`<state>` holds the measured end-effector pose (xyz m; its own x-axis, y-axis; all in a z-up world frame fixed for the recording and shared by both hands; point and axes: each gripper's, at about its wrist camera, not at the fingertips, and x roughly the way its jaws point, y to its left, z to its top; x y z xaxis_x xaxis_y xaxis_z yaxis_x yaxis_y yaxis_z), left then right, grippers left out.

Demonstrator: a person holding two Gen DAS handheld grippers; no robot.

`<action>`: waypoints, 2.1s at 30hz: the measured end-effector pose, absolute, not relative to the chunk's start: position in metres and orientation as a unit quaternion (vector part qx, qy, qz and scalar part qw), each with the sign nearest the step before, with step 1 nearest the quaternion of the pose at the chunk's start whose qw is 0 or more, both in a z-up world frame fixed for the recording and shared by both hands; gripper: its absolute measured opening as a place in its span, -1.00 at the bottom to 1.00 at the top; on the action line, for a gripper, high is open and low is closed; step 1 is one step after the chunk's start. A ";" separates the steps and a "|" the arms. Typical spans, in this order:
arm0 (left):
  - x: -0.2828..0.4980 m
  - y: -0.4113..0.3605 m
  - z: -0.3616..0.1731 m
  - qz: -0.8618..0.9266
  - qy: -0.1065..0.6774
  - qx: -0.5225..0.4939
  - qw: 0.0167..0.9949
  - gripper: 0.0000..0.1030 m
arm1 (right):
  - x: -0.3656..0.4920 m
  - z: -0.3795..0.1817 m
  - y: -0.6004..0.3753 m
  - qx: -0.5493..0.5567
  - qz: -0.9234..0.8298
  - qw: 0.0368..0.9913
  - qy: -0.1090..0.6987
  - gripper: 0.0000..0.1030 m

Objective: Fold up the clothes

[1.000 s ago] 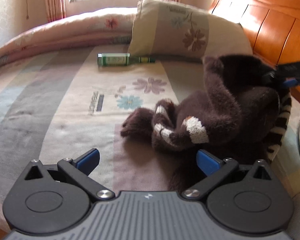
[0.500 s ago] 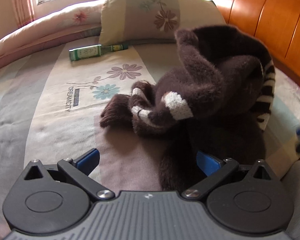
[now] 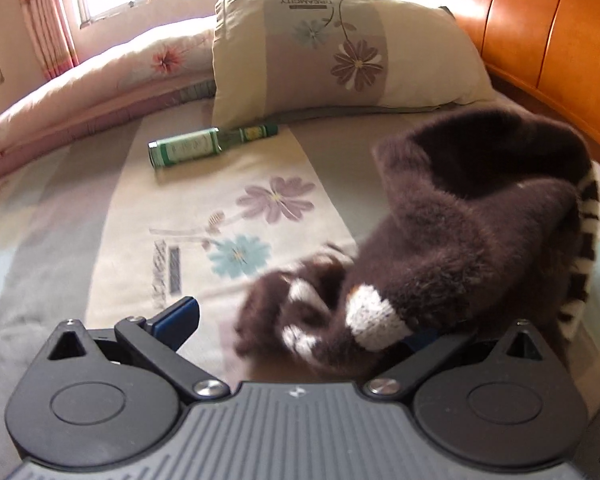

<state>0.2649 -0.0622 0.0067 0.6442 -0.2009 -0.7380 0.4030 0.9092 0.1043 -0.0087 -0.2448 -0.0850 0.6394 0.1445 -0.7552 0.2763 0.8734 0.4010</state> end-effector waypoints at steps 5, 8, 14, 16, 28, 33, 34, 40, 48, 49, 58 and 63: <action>0.316 -0.066 0.007 -0.155 0.397 0.146 0.893 0.99 | 0.000 -0.097 -0.256 0.270 -0.046 0.860 0.430 1.00; 0.349 -0.064 0.005 -0.148 0.410 0.139 0.889 0.99 | 0.007 -0.103 -0.262 0.277 -0.052 0.854 0.437 1.00; 0.420 -0.063 -0.009 -0.114 0.444 0.127 0.880 0.99 | 0.015 -0.107 -0.275 0.287 -0.068 0.845 0.446 1.00; 0.437 -0.064 -0.015 -0.087 0.443 0.134 0.882 0.99 | 0.017 -0.107 -0.277 0.290 -0.072 0.844 0.446 1.00; 0.400 -0.056 -0.016 -0.115 0.450 0.131 0.876 0.99 | 0.018 -0.091 -0.264 0.283 -0.058 0.847 0.447 1.00; 0.345 -0.054 -0.012 -0.166 0.459 0.115 0.865 0.99 | 0.010 -0.076 -0.251 0.274 -0.041 0.854 0.440 1.00; 0.333 -0.055 -0.012 -0.174 0.458 0.116 0.864 0.99 | 0.008 -0.072 -0.248 0.270 -0.036 0.857 0.438 1.00; 0.256 -0.060 -0.010 -0.237 0.422 0.118 0.867 0.99 | -0.001 -0.044 -0.228 0.237 -0.018 0.877 0.418 1.00; 0.168 -0.057 -0.004 -0.268 0.403 0.132 0.865 0.99 | -0.028 -0.023 -0.203 0.201 -0.019 0.896 0.395 1.00; 0.159 -0.056 -0.003 -0.270 0.401 0.127 0.866 0.99 | -0.033 -0.021 -0.201 0.199 -0.020 0.897 0.394 1.00; 0.095 -0.048 0.004 -0.284 0.392 0.110 0.868 0.99 | -0.073 -0.005 -0.197 0.148 -0.040 0.918 0.366 1.00; 0.099 -0.057 0.010 -0.301 0.379 0.133 0.865 0.99 | -0.061 -0.007 -0.214 0.158 -0.064 0.913 0.370 1.00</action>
